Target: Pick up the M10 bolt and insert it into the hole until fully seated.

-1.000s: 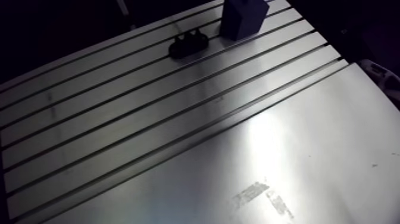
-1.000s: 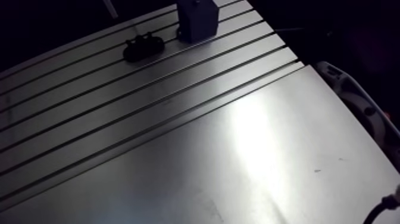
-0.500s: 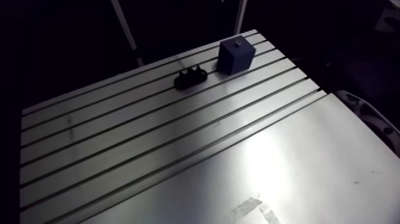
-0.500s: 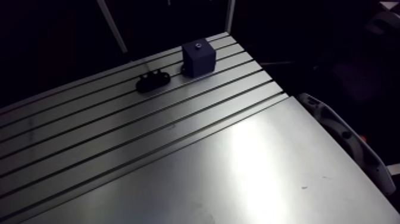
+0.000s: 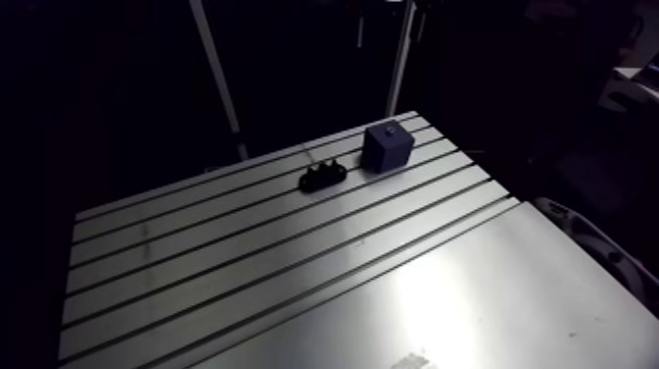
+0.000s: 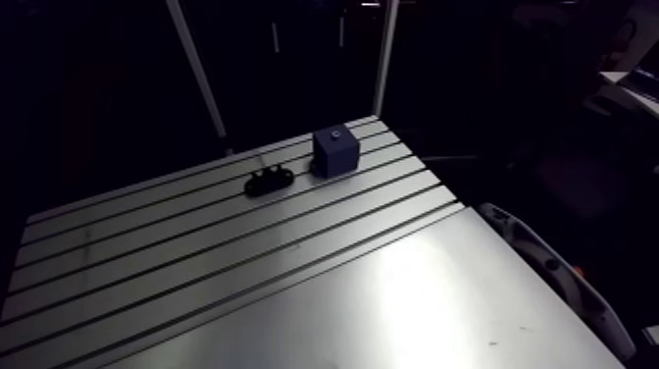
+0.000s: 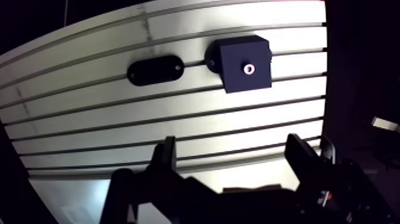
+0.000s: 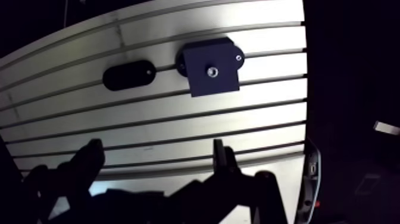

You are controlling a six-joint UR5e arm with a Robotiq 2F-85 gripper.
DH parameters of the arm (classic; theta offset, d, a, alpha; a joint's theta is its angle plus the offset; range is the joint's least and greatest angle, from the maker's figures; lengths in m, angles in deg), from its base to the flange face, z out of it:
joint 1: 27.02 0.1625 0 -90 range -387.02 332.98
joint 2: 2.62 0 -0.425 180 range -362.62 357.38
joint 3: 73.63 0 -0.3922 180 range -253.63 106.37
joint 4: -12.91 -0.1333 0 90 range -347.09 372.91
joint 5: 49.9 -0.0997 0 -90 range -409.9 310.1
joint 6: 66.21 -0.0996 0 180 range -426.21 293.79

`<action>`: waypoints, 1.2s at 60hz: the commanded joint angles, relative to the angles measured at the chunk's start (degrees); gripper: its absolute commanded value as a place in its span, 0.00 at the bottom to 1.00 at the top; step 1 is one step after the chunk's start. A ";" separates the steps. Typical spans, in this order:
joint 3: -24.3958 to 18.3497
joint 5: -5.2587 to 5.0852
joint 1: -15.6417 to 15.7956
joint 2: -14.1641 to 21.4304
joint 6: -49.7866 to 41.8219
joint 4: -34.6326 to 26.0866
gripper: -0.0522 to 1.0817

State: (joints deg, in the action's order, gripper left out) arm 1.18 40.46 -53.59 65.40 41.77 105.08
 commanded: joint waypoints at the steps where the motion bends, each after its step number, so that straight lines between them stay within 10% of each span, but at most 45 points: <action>1: 9.00 -1.03 12.80 16.66 -0.97 -3.25 0.05; 72: 5.72 0.14 16.81 13.72 -6.94 0.07 0.05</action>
State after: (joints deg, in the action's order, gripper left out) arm 7.04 40.39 -37.26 77.96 36.49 103.96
